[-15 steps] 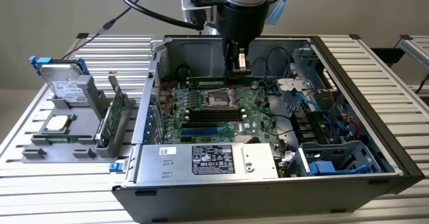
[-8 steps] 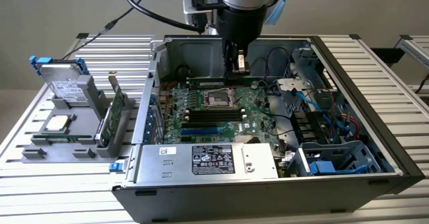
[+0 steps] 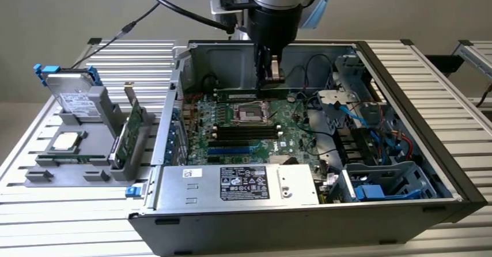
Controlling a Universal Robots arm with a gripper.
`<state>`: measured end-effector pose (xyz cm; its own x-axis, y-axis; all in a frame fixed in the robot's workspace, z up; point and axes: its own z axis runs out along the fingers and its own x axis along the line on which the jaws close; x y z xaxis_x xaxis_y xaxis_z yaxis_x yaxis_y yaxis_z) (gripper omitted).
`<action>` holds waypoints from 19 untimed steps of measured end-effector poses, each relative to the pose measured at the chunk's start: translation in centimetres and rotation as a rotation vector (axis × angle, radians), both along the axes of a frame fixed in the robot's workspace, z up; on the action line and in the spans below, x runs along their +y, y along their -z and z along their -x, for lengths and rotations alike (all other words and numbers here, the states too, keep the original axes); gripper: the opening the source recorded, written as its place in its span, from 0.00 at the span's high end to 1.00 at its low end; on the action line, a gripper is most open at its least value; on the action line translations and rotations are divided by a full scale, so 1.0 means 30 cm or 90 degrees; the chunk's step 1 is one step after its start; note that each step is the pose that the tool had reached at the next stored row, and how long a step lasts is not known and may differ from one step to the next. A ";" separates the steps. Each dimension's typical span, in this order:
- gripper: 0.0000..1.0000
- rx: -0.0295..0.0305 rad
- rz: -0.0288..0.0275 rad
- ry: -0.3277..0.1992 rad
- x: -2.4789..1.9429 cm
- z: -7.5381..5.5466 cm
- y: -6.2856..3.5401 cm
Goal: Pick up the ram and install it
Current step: 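Pick up the ram and move it above insertion slot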
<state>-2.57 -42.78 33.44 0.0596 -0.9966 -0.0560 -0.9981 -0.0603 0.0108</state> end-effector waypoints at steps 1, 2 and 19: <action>0.87 0.0001 0.0028 0.000 0.008 0.000 0.003; 0.87 0.0000 0.0051 0.000 0.016 0.000 0.007; 0.87 0.0017 0.0239 0.000 0.071 0.000 0.066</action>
<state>-2.57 -40.64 31.46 0.0596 -0.9980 -0.0187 -0.9981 -0.0599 0.0158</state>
